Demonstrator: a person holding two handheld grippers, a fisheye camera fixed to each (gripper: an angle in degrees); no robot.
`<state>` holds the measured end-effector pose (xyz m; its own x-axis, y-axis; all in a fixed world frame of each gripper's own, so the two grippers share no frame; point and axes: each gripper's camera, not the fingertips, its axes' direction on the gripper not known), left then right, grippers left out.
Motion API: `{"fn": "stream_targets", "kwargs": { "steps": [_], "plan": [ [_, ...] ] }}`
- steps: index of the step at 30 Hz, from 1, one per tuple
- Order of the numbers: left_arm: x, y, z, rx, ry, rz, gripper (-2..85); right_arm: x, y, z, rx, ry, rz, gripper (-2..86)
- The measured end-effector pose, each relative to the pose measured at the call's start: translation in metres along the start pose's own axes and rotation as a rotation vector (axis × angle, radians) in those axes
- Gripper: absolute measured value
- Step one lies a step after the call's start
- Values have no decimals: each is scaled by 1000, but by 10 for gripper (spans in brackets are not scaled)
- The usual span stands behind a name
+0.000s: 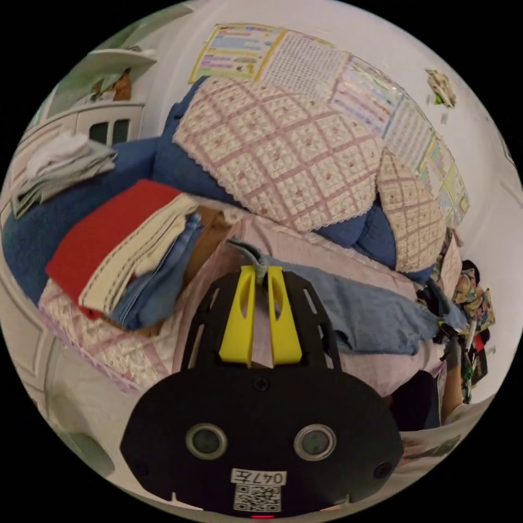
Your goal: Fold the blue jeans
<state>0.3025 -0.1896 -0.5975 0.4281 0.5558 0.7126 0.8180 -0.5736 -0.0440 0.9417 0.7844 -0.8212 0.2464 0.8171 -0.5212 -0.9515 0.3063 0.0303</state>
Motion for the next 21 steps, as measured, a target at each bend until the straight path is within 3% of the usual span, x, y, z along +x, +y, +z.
{"fn": "stream_targets", "kwargs": {
  "steps": [5, 9, 13, 16, 18, 21],
  "plan": [
    [38, -95, 29, 28, 104, 114, 22, -85, -98, -4, 179, 65, -280, -4],
    [62, -175, 32, 126, 110, 145, 21, -109, -150, -10, 326, 84, -325, -4],
    [54, -202, 24, 222, 58, 192, 24, -105, -154, -5, 495, 105, -327, -4],
    [26, -201, 51, 149, 12, 147, 28, -93, -140, 40, 425, 54, -302, -3],
    [-7, -192, 107, -27, -33, 59, 35, -88, -132, 85, 313, 39, -254, 0],
    [-47, -167, 190, -258, -91, -90, 73, -83, -120, 183, -8, 57, -170, 17]
  ]
}}
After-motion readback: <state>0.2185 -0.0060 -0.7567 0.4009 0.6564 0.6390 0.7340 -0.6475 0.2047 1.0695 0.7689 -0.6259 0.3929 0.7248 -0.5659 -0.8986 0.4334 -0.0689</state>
